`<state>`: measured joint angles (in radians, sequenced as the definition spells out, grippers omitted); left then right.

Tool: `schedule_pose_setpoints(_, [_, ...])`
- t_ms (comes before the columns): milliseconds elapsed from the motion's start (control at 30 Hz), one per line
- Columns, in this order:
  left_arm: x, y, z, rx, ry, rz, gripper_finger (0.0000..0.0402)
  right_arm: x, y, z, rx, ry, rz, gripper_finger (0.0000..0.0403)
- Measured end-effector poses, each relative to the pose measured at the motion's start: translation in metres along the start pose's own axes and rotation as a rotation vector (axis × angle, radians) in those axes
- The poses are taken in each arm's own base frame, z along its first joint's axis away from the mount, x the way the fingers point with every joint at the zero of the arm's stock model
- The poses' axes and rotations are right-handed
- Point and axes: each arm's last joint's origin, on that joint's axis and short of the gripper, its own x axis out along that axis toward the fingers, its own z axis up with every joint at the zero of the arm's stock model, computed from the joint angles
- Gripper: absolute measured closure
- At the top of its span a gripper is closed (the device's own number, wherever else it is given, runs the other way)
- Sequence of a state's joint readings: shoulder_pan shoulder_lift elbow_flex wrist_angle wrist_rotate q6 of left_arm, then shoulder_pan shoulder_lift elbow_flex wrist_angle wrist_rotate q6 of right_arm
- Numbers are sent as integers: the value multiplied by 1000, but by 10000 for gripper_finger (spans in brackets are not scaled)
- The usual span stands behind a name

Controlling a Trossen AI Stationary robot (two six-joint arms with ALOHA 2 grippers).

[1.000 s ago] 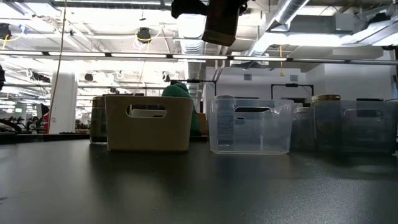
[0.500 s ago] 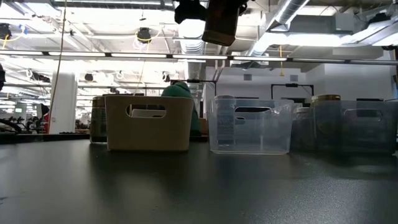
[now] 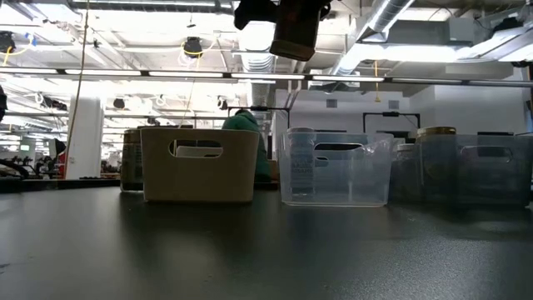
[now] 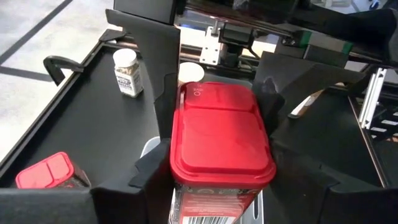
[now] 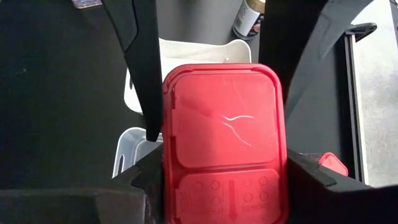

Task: Sort spices by type
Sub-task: Put the bottom right red seasoning can into the white bin

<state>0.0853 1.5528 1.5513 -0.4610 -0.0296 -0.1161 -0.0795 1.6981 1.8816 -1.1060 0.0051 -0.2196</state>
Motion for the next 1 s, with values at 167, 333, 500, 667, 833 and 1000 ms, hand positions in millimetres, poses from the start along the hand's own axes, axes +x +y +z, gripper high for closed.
schedule_pose_setpoints(167, [0,0,0,6,-1,0,185,0,0,0,7,-1,0,159])
schedule_pose_setpoints(333, [0,0,0,10,-3,5,185,0,-5,-2,78,5,-2,135])
schedule_pose_setpoints(500, [0,0,0,15,0,10,185,0,-7,-2,83,5,-6,113])
schedule_pose_setpoints(667, [0,1,-3,29,30,9,185,-3,-7,-3,78,9,-6,96])
schedule_pose_setpoints(833, [-2,8,-3,17,45,26,185,-27,-6,-7,93,-41,-18,93])
schedule_pose_setpoints(1000, [-14,14,-1,27,45,42,185,-63,-3,-21,187,-51,-18,93])
